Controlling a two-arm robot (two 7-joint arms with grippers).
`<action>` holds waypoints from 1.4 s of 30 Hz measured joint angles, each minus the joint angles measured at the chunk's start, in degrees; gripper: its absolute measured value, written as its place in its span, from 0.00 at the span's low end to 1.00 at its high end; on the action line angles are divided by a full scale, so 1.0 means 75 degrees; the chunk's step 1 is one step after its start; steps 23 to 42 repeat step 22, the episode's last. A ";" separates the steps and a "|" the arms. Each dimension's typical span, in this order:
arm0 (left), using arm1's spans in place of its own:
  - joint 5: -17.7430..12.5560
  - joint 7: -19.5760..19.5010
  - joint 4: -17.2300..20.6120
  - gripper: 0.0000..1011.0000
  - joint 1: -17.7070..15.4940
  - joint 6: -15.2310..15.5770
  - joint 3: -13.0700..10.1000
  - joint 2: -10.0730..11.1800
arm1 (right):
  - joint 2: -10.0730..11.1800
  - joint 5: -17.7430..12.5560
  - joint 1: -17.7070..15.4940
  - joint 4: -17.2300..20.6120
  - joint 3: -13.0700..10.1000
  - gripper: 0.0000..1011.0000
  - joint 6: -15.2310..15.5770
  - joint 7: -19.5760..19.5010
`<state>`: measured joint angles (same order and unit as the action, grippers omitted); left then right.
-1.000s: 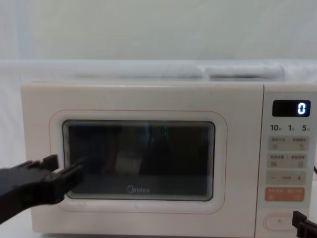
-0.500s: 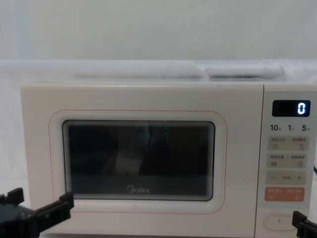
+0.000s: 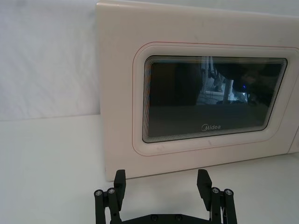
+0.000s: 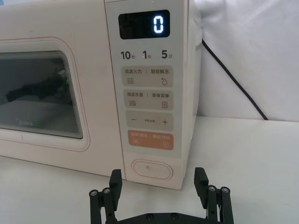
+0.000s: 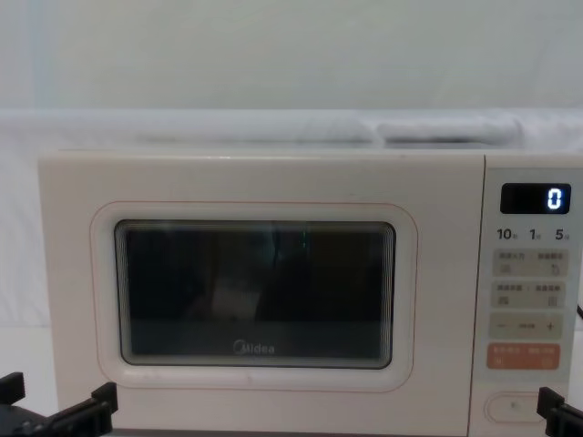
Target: Press the button to open the microwave door with one hand; close the microwave door with the other hand.
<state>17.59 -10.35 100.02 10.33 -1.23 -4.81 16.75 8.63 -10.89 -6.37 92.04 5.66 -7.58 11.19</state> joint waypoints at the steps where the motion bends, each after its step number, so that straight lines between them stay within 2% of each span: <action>1: 0.0002 -0.0001 0.0001 0.99 0.0000 0.0000 -0.0001 0.0001 | 0.0000 0.0000 -0.0001 0.0000 0.0000 0.99 0.0000 0.0000; 42: 0.0037 -0.0015 0.0032 0.99 -0.0012 -0.0003 -0.0021 0.0015 | 0.0000 0.0000 -0.0001 0.0000 0.0000 0.99 0.0000 0.0000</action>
